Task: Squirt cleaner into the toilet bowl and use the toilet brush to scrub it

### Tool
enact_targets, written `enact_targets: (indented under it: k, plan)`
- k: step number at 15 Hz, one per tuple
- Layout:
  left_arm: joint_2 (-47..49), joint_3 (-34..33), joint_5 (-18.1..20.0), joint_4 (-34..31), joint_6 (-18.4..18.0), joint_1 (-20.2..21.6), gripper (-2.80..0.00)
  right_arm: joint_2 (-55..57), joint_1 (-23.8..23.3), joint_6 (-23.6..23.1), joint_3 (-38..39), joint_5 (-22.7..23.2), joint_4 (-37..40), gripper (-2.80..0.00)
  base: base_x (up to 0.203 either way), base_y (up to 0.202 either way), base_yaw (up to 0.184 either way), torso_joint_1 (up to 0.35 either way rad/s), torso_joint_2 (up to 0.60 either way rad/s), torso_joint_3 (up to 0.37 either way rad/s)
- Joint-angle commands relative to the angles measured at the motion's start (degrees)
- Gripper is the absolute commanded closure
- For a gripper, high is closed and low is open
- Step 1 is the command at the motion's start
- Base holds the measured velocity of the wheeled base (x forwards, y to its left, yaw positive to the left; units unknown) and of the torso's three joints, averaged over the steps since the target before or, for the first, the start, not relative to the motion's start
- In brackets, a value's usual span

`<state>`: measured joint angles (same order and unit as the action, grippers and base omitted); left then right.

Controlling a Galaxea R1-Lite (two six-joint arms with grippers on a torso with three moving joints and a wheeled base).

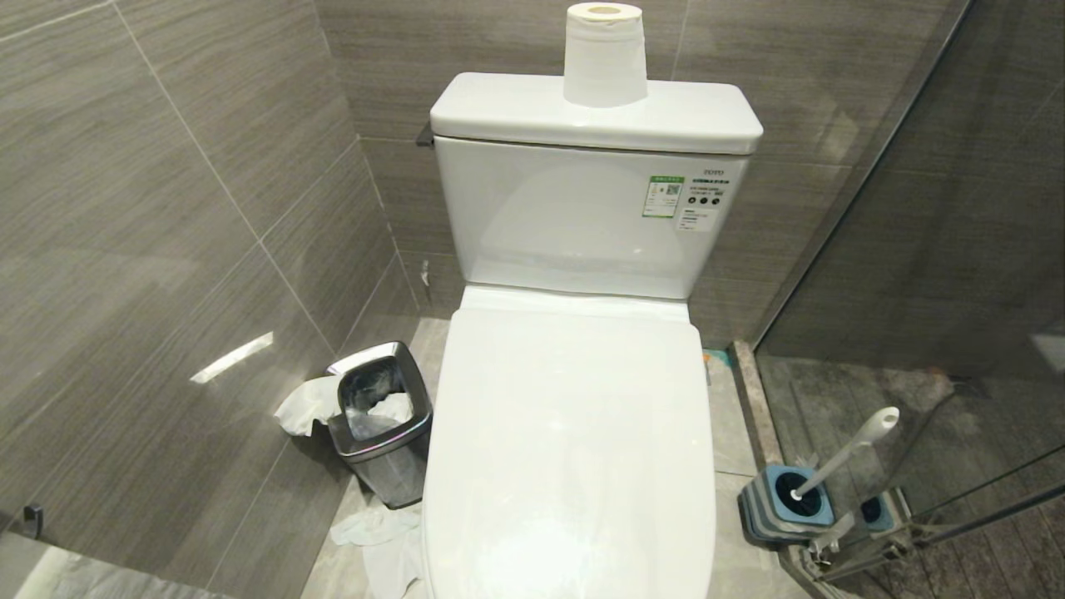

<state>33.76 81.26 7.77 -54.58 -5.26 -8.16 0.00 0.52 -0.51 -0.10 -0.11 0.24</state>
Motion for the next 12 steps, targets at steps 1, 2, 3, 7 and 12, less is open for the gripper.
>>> enact_targets:
  k: [1, 2, 3, 7, 12]
  plan:
    - [-8.53, -5.30, 0.00, -0.27, -0.38, 5.08, 0.00, 0.09, 0.00, -0.02, 0.01, 0.02, 0.02, 0.00, 0.000, 0.000, 0.000, 0.000, 0.00, 0.000]
    - [-10.65, -7.22, -0.07, -0.31, -0.56, 7.51, 0.00, 0.09, 0.00, -0.02, 0.01, 0.02, 0.02, 0.00, 0.000, 0.000, 0.000, 0.000, 0.00, 0.000]
    - [-12.85, -9.01, -0.07, -0.34, -0.68, 9.54, 0.00, 0.09, 0.00, -0.02, 0.01, 0.02, 0.02, 0.00, 0.000, 0.000, 0.000, 0.000, 0.00, 0.000]
    - [-17.69, -16.31, -3.27, 1.16, -3.02, 11.86, 0.00, 0.09, 0.00, -0.02, 0.01, 0.02, 0.02, 0.00, 0.000, 0.000, 0.000, 0.000, 0.00, 0.000]
    - [-27.01, -28.30, -11.61, 5.58, -8.17, 8.32, 0.00, 0.09, 0.00, -0.02, 0.01, 0.02, 0.02, 0.00, 0.000, 0.000, 0.000, 0.000, 0.00, 0.000]
